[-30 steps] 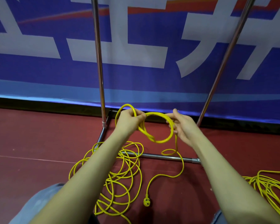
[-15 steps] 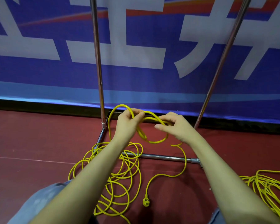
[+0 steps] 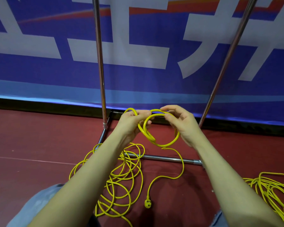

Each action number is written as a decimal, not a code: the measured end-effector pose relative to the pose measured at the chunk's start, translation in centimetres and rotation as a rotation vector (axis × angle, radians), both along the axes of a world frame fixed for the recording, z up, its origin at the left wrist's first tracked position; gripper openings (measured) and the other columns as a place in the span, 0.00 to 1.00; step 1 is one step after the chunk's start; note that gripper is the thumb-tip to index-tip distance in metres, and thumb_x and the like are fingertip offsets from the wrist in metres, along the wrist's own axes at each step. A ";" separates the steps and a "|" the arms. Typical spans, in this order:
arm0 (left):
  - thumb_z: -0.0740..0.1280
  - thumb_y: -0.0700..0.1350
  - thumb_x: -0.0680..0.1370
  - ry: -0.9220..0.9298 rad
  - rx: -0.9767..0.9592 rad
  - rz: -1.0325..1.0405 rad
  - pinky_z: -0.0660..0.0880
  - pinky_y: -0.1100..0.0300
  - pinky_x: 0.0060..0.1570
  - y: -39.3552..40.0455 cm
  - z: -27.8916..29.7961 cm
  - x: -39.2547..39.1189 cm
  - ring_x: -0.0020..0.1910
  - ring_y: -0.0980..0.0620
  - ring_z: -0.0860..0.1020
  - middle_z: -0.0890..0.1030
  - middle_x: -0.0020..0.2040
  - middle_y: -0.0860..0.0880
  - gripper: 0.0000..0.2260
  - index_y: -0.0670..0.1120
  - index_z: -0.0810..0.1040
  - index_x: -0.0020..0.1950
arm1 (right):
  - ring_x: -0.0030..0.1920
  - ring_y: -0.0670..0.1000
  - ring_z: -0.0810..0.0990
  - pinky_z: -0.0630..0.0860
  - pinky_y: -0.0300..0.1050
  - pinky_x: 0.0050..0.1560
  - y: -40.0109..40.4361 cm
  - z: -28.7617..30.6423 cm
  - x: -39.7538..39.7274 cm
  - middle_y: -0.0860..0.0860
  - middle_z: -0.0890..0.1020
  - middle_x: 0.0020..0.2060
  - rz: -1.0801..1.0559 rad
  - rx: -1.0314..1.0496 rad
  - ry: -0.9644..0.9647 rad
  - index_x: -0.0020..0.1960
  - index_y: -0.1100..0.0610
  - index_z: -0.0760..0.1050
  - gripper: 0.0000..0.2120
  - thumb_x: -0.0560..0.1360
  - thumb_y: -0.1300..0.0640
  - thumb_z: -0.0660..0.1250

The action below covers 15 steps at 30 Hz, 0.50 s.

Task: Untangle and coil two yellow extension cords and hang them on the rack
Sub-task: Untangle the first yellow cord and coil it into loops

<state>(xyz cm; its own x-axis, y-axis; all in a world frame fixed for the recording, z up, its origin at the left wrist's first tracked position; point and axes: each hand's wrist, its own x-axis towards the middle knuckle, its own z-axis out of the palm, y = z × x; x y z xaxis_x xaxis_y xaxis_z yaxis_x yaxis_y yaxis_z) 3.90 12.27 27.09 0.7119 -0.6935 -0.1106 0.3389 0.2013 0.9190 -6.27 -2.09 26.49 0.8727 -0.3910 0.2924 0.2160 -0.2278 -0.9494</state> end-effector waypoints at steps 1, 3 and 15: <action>0.65 0.36 0.77 0.023 -0.002 0.000 0.74 0.66 0.25 0.1 0.1 0.0 0.24 0.57 0.77 0.81 0.28 0.48 0.06 0.38 0.78 0.41 | 0.44 0.45 0.78 0.73 0.34 0.49 0.0 0.0 0.0 0.49 0.82 0.43 0.034 -0.011 0.004 0.51 0.52 0.79 0.13 0.74 0.68 0.67; 0.65 0.36 0.77 0.041 0.006 -0.002 0.76 0.64 0.27 0.0 0.1 -0.1 0.24 0.56 0.77 0.81 0.28 0.47 0.07 0.37 0.78 0.40 | 0.47 0.45 0.79 0.74 0.35 0.53 0.2 0.2 -0.1 0.46 0.83 0.43 0.021 -0.063 0.004 0.50 0.51 0.80 0.15 0.71 0.70 0.69; 0.69 0.36 0.75 -0.048 0.194 0.182 0.78 0.59 0.33 -0.2 -1.1 0.0 0.27 0.51 0.79 0.81 0.31 0.44 0.02 0.38 0.80 0.42 | 0.53 0.43 0.70 0.60 0.24 0.53 0.8 0.5 0.2 0.41 0.76 0.46 -0.301 -0.354 0.020 0.42 0.42 0.79 0.13 0.71 0.61 0.72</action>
